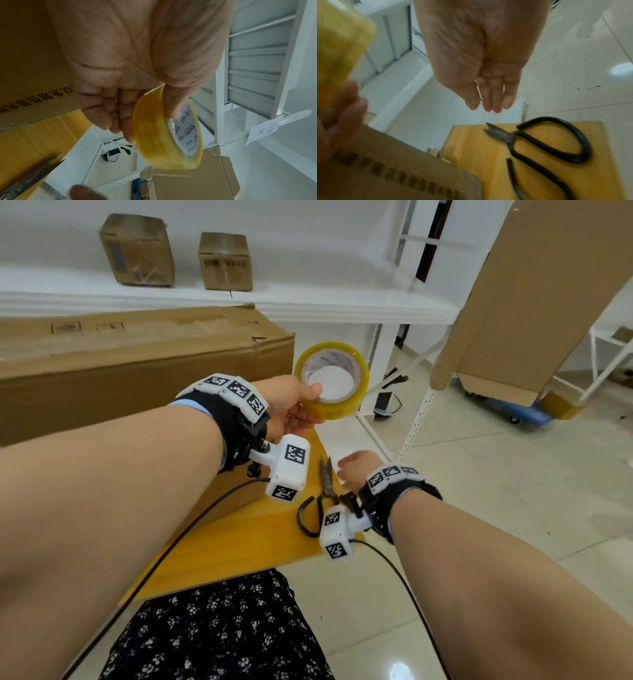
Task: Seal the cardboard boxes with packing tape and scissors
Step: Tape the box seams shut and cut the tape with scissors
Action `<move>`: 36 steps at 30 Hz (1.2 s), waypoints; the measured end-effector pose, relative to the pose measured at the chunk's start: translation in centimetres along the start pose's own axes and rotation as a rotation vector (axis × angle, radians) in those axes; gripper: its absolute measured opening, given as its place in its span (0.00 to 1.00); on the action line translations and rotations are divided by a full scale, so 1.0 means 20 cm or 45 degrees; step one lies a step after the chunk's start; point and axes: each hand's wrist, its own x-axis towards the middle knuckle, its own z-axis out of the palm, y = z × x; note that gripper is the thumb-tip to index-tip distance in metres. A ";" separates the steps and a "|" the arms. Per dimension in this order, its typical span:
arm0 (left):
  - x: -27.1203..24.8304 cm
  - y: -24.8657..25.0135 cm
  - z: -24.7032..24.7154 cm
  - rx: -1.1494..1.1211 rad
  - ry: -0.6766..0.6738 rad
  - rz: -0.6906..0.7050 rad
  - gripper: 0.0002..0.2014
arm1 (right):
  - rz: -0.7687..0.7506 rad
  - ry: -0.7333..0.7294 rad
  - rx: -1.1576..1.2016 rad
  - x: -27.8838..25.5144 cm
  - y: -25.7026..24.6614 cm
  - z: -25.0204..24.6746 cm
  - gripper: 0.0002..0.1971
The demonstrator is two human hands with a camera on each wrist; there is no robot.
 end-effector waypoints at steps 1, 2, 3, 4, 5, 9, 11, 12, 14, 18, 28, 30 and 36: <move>-0.01 0.01 0.00 -0.004 0.008 0.015 0.20 | -0.039 0.095 0.131 -0.01 -0.05 -0.05 0.11; -0.03 0.03 0.00 -0.009 0.014 0.032 0.21 | -0.082 0.202 0.254 -0.01 -0.09 -0.10 0.11; -0.05 0.05 -0.01 -0.016 0.019 0.048 0.22 | -0.133 0.314 0.362 -0.02 -0.13 -0.14 0.12; -0.07 0.07 -0.01 -0.025 0.024 0.063 0.22 | -0.198 0.428 0.456 -0.05 -0.17 -0.19 0.13; -0.09 0.10 -0.01 -0.035 0.028 0.080 0.23 | -0.259 0.539 0.537 -0.08 -0.21 -0.24 0.14; -0.19 0.23 0.01 -0.106 0.036 0.175 0.23 | -0.494 0.762 0.759 -0.26 -0.37 -0.34 0.19; -0.24 0.30 0.01 -0.148 0.032 0.230 0.23 | -0.604 0.811 0.767 -0.33 -0.45 -0.35 0.20; -0.27 0.33 0.01 -0.172 0.032 0.257 0.23 | -0.663 0.828 0.766 -0.36 -0.49 -0.35 0.21; -0.31 0.40 0.00 -0.212 0.037 0.305 0.23 | -0.765 0.822 0.758 -0.42 -0.57 -0.37 0.22; -0.40 0.48 -0.03 -0.265 0.068 0.377 0.23 | -0.943 0.773 0.650 -0.53 -0.73 -0.40 0.24; -0.54 0.53 -0.15 -0.335 0.123 0.418 0.22 | -1.095 0.857 0.474 -0.68 -0.91 -0.36 0.17; -0.55 0.52 -0.17 -0.339 0.128 0.416 0.21 | -1.088 0.893 0.445 -0.68 -0.92 -0.35 0.14; -0.55 0.48 -0.21 -0.348 0.134 0.374 0.22 | -1.058 0.956 0.360 -0.69 -0.93 -0.34 0.02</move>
